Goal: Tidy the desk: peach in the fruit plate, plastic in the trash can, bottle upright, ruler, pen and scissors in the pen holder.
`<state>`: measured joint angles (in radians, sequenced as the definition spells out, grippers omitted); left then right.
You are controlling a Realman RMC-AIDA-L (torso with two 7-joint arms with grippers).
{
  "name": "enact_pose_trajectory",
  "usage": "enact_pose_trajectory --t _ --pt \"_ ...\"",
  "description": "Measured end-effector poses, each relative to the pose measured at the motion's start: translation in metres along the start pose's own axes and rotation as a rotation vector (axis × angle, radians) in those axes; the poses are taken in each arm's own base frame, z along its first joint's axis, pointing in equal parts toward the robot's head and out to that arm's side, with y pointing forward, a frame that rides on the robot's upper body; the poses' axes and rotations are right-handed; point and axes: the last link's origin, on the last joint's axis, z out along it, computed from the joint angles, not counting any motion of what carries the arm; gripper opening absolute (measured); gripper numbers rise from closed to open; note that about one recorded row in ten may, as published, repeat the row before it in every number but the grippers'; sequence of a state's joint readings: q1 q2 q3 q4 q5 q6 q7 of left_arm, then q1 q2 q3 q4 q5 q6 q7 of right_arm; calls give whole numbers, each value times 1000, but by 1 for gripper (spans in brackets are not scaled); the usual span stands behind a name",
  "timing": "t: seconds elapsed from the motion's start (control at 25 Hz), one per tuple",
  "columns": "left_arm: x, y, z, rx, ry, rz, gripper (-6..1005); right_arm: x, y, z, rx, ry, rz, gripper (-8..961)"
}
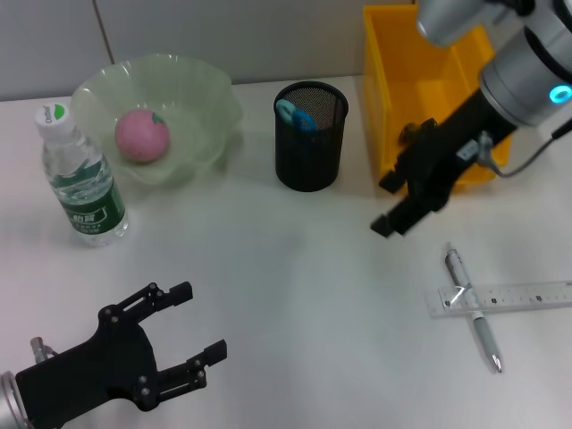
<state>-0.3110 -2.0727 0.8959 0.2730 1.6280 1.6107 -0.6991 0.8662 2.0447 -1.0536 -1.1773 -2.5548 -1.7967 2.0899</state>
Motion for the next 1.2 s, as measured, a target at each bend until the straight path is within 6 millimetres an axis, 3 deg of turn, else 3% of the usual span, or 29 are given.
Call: enact_pose_trajectory --t 0.48,1.2 --pt "-2 0 1 -1 -13 -2 831 34 16 26 -53 166 -235 675" --pt "-5 2 7 -22 -33 -10 830 62 16 50 -36 237 -280 673"
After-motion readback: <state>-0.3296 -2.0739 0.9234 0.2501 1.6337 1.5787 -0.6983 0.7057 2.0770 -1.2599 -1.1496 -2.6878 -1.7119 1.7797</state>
